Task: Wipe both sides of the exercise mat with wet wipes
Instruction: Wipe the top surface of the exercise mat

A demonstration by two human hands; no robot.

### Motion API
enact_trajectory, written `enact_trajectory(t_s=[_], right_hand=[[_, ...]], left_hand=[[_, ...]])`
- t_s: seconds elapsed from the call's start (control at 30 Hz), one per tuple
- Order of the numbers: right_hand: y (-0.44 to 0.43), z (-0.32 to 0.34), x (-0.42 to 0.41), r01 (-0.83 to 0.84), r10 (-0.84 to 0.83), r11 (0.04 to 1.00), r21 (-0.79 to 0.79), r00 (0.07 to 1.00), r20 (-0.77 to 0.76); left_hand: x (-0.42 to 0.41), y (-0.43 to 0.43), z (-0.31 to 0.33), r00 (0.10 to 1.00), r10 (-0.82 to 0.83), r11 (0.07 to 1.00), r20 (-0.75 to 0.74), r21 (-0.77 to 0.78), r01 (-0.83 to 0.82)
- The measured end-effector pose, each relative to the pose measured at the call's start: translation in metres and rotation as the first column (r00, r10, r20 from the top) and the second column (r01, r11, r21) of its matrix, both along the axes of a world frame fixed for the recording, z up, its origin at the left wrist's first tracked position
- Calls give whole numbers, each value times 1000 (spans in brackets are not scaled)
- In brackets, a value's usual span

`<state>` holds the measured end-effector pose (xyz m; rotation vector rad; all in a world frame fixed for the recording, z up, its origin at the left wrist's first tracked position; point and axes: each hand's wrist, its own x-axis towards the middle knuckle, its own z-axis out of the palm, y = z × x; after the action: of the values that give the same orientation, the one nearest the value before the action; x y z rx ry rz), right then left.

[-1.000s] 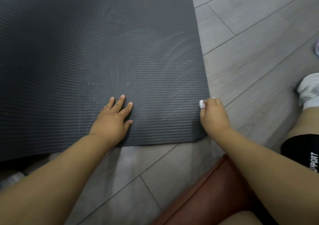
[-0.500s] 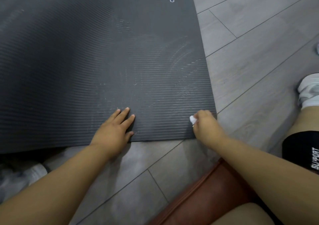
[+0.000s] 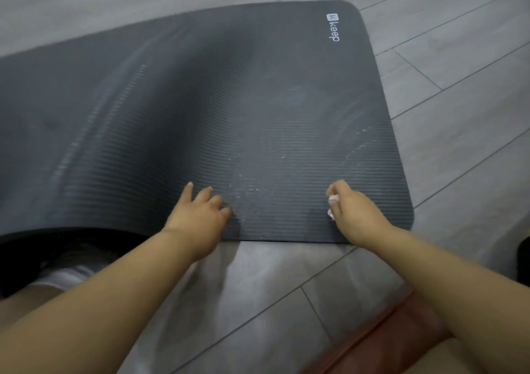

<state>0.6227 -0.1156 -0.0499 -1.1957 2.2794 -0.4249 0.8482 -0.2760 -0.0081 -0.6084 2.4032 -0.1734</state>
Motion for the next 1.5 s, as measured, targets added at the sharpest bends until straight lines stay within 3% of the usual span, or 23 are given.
enact_trajectory(t_s=[0.13, 0.4, 0.5, 0.63, 0.73, 0.83, 0.97, 1.2, 1.33, 1.4, 1.47, 1.5], right_hand=[[-37, 16, 54, -284, 273, 959, -5, 924, -269], [-97, 4, 162, -491, 493, 866, 91, 810, -319], [-98, -13, 169, -450, 476, 879, 159, 809, -345], [-86, -16, 162, -426, 445, 894, 140, 805, -392], [-75, -5, 146, -432, 398, 900, 56, 762, -510], [-73, 12, 105, -362, 241, 926, -111, 790, -564], [-75, 66, 57, -304, 51, 908, -290, 765, -642], [-65, 157, 1, -75, -178, 907, -414, 822, -541], [-60, 177, 2, 111, -198, 970, -218, 881, -430], [-50, 163, 3, 187, -221, 974, -126, 900, -374], [-40, 142, 4, 300, -304, 953, -52, 930, -204], [-35, 132, 7, 378, -378, 926, -19, 924, -49]], left_hand=[[25, -20, 43, 997, -48, 990, 59, -130, 55], [90, -42, 102, 988, -96, 972, 120, -203, 119], [100, -48, 113, 998, -65, 980, 14, -189, 67], [105, -55, 112, 904, -232, 958, -359, -244, 148], [102, -56, 113, 860, -168, 972, -482, -224, 64], [99, -56, 121, 829, -102, 984, -549, -179, 3], [92, -51, 135, 731, 127, 987, -670, 12, -161], [72, -29, 143, 728, 348, 937, -591, 197, -288], [62, -24, 137, 676, 433, 901, -596, 264, -344], [64, -26, 134, 691, 432, 902, -579, 261, -345], [66, -28, 132, 714, 425, 905, -557, 257, -338], [67, -29, 131, 726, 416, 909, -547, 253, -331]])
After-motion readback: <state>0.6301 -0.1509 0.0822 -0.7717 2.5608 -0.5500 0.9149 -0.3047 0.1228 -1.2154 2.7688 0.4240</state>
